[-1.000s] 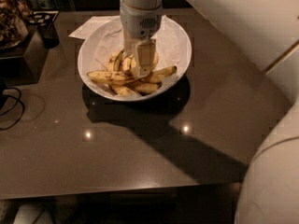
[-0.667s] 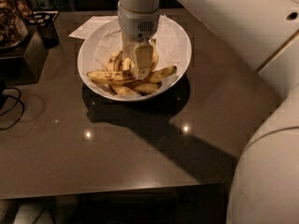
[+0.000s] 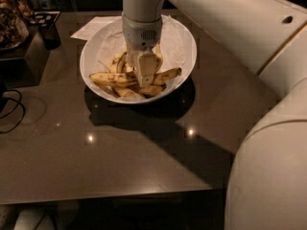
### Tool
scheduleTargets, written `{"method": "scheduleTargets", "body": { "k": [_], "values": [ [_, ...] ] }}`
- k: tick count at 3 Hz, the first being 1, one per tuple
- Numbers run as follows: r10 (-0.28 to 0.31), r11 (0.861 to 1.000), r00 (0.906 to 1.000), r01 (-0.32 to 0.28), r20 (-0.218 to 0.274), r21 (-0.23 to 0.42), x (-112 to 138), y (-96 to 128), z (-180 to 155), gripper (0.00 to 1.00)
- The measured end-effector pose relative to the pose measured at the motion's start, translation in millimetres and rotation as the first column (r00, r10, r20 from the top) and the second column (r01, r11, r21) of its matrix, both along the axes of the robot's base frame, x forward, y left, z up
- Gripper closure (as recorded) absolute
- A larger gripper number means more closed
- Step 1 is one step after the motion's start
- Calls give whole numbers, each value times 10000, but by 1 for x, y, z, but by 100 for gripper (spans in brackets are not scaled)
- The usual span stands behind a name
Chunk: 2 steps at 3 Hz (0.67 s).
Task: Pick banana from white bowl
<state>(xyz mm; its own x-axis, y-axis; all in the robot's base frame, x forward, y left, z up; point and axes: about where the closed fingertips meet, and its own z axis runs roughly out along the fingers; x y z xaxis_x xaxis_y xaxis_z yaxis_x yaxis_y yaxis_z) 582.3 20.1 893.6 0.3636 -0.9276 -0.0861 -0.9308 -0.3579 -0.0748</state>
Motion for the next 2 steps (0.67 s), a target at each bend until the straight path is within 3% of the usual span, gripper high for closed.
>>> {"method": "scheduleTargets", "body": {
  "k": [2],
  "values": [
    [-132, 9998, 9991, 127, -412, -125, 0, -3, -19, 50]
  ]
}}
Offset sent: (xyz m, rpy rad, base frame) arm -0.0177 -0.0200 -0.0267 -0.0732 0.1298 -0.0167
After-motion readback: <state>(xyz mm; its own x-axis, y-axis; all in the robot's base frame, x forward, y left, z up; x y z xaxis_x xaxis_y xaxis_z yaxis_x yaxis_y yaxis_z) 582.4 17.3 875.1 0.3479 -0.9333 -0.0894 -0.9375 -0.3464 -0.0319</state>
